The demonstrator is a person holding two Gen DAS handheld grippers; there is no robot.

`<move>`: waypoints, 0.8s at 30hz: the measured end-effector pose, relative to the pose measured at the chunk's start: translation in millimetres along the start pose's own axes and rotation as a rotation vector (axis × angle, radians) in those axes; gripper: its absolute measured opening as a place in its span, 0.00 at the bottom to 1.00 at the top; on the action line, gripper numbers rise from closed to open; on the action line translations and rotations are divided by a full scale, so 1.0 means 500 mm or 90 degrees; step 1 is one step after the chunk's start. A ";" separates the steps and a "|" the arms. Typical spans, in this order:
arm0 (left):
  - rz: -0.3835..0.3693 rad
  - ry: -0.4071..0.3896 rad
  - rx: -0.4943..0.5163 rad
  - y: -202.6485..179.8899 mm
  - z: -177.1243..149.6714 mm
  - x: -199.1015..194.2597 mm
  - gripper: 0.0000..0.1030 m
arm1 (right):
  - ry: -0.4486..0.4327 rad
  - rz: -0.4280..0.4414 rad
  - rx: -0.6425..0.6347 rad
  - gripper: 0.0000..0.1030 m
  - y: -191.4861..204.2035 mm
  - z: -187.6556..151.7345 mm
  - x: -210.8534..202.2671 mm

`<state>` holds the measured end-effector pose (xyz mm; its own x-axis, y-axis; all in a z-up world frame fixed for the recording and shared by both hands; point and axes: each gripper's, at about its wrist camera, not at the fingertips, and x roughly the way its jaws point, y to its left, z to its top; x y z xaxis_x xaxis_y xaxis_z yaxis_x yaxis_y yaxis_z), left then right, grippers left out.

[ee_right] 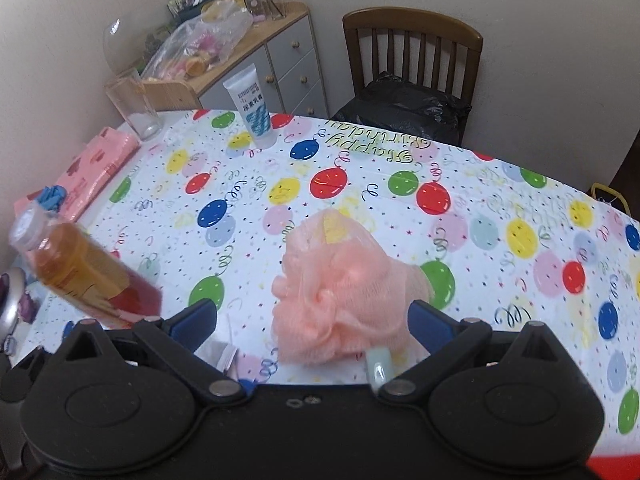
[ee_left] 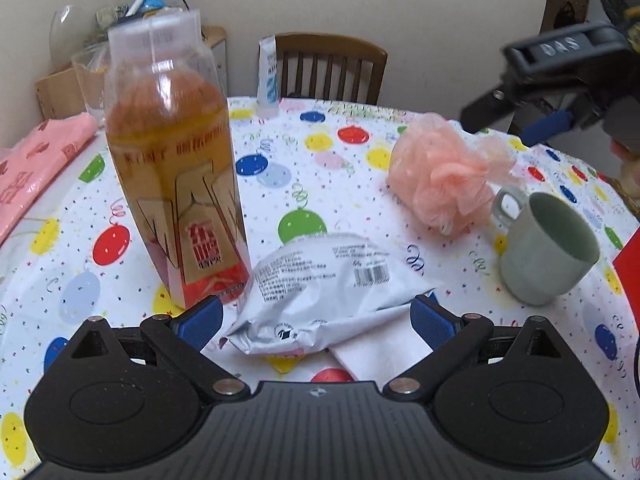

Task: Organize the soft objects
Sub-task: 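Grasp the silver snack bag with the left tool while the right tool grasps the pink bath puff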

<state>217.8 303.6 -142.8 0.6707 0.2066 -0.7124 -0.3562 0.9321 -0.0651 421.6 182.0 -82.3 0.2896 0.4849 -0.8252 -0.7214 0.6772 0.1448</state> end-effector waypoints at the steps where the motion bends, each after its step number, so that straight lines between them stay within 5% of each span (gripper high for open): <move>1: 0.000 0.003 0.000 0.000 -0.003 0.006 0.98 | 0.003 -0.002 0.001 0.99 0.001 0.005 0.012; 13: 0.013 0.017 -0.005 -0.006 -0.005 0.057 0.98 | 0.034 -0.050 -0.001 0.98 0.008 0.029 0.134; 18: 0.014 0.018 -0.033 0.002 -0.001 0.066 0.98 | 0.044 -0.068 -0.009 0.91 0.013 0.023 0.158; 22: 0.017 0.015 -0.042 0.003 0.001 0.062 0.87 | 0.047 -0.083 -0.020 0.81 0.016 0.018 0.162; 24: 0.022 0.015 -0.048 0.005 0.001 0.058 0.73 | 0.043 -0.091 -0.024 0.73 0.016 0.015 0.161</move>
<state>236.5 311.9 -163.3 0.6421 0.2301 -0.7313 -0.4269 0.8996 -0.0918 443.7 230.7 -143.4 0.3483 0.3458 -0.8713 -0.6999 0.7142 0.0037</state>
